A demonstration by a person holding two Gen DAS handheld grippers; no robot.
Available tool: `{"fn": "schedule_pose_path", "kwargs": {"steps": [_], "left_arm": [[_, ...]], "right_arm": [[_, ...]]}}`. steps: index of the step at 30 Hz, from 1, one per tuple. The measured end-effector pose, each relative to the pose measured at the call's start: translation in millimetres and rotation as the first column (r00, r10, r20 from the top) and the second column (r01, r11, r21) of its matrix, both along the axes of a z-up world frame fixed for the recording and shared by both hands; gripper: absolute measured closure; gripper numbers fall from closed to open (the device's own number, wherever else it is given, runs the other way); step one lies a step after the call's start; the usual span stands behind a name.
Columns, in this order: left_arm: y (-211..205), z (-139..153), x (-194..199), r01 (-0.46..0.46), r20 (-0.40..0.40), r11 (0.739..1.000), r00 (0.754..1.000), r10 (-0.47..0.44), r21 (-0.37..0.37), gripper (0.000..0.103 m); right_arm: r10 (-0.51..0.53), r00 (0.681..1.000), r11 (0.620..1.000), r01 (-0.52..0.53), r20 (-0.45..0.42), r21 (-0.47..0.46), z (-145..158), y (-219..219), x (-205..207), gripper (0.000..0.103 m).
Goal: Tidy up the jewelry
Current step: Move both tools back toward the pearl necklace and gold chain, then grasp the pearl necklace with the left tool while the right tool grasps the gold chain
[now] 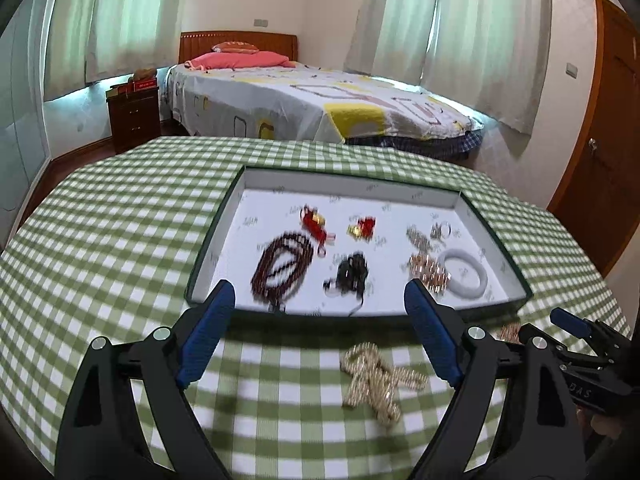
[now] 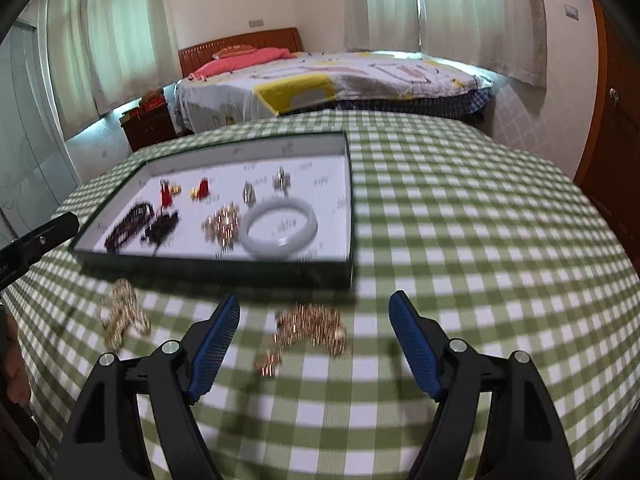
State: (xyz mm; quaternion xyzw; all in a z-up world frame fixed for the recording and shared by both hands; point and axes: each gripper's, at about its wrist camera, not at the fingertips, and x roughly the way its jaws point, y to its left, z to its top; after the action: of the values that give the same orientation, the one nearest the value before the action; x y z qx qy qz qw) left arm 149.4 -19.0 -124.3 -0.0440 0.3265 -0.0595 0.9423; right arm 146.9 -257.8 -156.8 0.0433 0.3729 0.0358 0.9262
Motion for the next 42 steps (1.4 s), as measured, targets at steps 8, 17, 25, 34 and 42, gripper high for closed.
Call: {"fn": "schedule_pose_path", "kwargs": {"steps": [8,17,25,34,42], "left_arm": [[1,-17,-9,-0.007,-0.037,1.000,0.999,0.007,0.012,0.018],[-5,-23,-7,0.007,-0.052,1.000,0.999,-0.006,0.020,0.018],[-9,-26,-9,0.021,-0.060,0.999,0.998,-0.019,0.026,0.018],[-17,-31,-13,0.047,-0.075,0.998,0.996,-0.044,0.036,0.018],[-27,-39,-12,0.077,-0.103,0.996,0.992,-0.072,0.043,0.018]], "right_arm": [[0.002,1.000,1.000,-0.002,-0.025,0.003,-12,2,6,0.028],[-0.003,0.998,0.999,0.001,-0.069,-0.037,-21,8,18,0.046],[0.036,0.998,0.999,-0.038,-0.054,-0.034,-21,13,7,0.083],[0.056,0.998,0.998,-0.057,-0.024,-0.001,-13,19,-10,0.094],[0.068,0.998,0.998,-0.068,-0.006,-0.004,-9,19,-11,0.094]]}}
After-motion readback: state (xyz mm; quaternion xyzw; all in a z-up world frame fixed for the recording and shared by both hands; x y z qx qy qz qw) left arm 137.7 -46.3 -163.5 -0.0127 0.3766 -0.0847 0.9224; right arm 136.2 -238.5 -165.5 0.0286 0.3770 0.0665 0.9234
